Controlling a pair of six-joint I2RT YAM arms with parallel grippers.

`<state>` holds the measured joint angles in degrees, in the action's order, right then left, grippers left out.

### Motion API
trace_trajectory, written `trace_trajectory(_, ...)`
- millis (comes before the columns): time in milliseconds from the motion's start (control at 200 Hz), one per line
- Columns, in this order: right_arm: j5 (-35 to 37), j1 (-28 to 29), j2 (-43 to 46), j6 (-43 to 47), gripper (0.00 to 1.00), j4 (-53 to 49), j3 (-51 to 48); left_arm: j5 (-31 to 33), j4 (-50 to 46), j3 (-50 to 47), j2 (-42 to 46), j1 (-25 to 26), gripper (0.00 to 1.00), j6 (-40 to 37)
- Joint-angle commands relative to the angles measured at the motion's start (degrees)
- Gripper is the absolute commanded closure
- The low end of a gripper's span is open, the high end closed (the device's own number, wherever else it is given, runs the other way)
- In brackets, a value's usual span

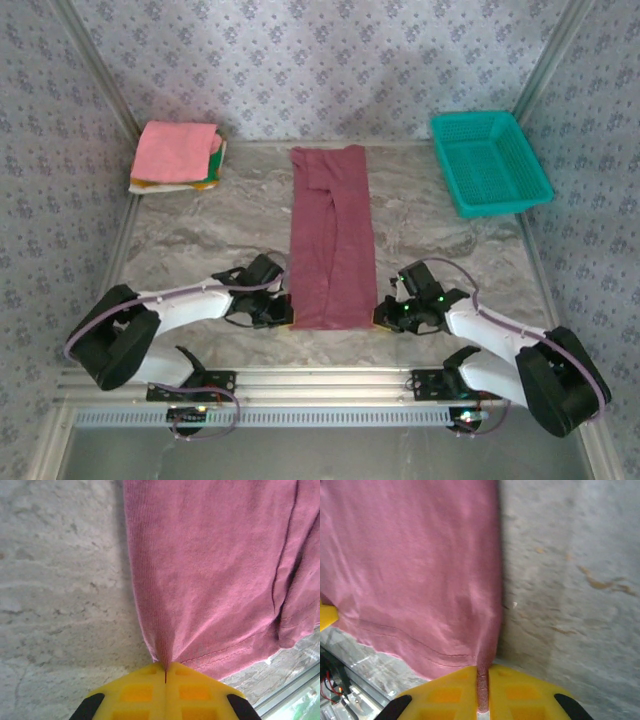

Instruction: Fold and stack the t-shirts

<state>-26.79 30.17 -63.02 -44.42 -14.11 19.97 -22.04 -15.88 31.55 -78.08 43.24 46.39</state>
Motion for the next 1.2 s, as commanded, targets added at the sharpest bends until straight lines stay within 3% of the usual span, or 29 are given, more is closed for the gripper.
trace_trajectory(0,0.40,0.40,-0.29,0.26,0.89,0.97,3.06,2.30,0.52,-1.65,2.73,0.33,1.00,1.04)
trace_trajectory(50,0.51,0.50,-0.56,0.30,1.00,0.85,3.44,2.60,0.32,-1.69,3.02,0.31,1.00,0.79)
trace_trajectory(275,0.31,1.09,0.19,0.06,1.00,0.27,3.86,3.67,0.06,-0.83,3.80,0.11,1.00,0.04)
trace_trajectory(545,-0.20,4.46,6.42,1.09,1.00,-2.78,-2.24,6.57,-2.12,-4.66,9.03,0.51,1.00,0.13)
trace_trajectory(760,3.94,9.76,14.46,-1.43,1.00,-4.18,-2.94,10.68,-4.68,-6.94,17.83,5.34,1.00,2.41)
trace_trajectory(834,4.92,9.45,14.54,-1.55,1.00,-4.53,-2.49,11.73,-4.49,-6.86,18.83,5.92,1.00,2.39)
trace_trajectory(859,5.47,9.46,14.35,-1.54,0.93,-5.07,-2.25,12.20,-4.78,-6.65,18.85,5.90,1.00,2.31)
trace_trajectory(889,5.85,9.42,14.31,-1.59,1.00,-5.48,-2.11,12.45,-5.10,-6.34,18.76,5.91,1.00,2.27)
trace_trajectory(1194,5.26,7.95,14.87,-3.58,1.00,-4.87,-3.33,13.16,-5.89,-5.15,16.89,5.87,1.00,0.77)
